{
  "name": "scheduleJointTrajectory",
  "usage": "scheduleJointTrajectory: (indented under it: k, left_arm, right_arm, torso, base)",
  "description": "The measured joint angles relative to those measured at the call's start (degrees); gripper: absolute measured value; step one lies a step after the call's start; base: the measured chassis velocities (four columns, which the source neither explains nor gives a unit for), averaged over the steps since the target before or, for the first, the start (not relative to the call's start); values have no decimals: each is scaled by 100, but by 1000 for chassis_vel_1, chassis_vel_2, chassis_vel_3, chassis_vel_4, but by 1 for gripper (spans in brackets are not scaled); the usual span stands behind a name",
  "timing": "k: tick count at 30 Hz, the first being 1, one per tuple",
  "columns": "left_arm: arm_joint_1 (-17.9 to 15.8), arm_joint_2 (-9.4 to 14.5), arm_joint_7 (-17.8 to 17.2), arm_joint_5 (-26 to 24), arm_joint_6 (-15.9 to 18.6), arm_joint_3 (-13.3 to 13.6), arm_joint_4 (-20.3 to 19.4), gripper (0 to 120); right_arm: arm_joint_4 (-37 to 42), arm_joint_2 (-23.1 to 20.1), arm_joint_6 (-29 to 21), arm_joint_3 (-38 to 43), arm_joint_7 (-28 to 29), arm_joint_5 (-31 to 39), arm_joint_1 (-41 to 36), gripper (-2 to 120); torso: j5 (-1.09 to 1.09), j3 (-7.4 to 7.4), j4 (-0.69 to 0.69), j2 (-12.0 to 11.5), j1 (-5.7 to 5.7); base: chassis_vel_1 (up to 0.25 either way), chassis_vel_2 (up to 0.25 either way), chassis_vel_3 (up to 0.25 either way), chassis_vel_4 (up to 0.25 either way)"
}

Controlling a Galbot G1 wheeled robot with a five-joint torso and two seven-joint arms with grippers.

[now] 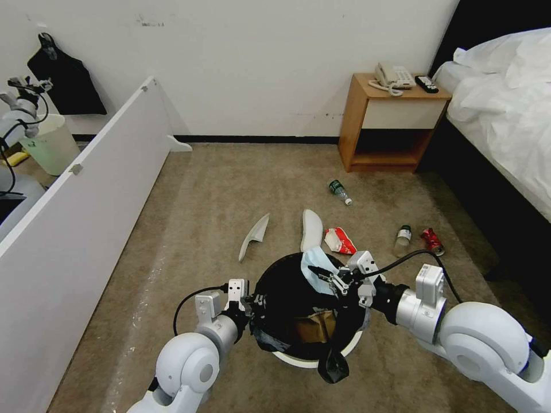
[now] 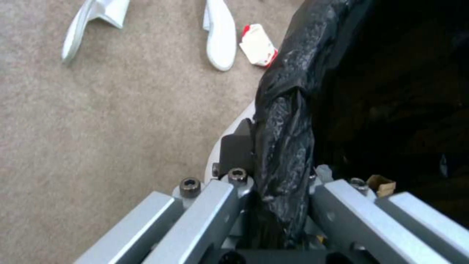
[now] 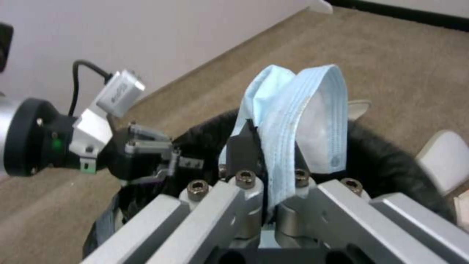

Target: Pick up the trash bin, then pick up the garbage from the floor and place it into the trash bin.

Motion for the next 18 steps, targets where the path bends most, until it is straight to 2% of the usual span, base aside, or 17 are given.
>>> scheduleJointTrajectory:
  k: [9,18]
  left_arm:
    - [95,29,191,33,-39,-93,-84,1]
    - [180,52,328,131,-84,-205,-153,1]
  right_arm:
    - [-154,106,24,-196,-60,-148,19,0]
    - [-334,104,41,-315,-76,-195,22,24]
  torso:
    - [0,0,0,0,0]
    - [0,0,0,0,0]
  base:
    - [0,0,0,0]
    - [0,0,0,0]
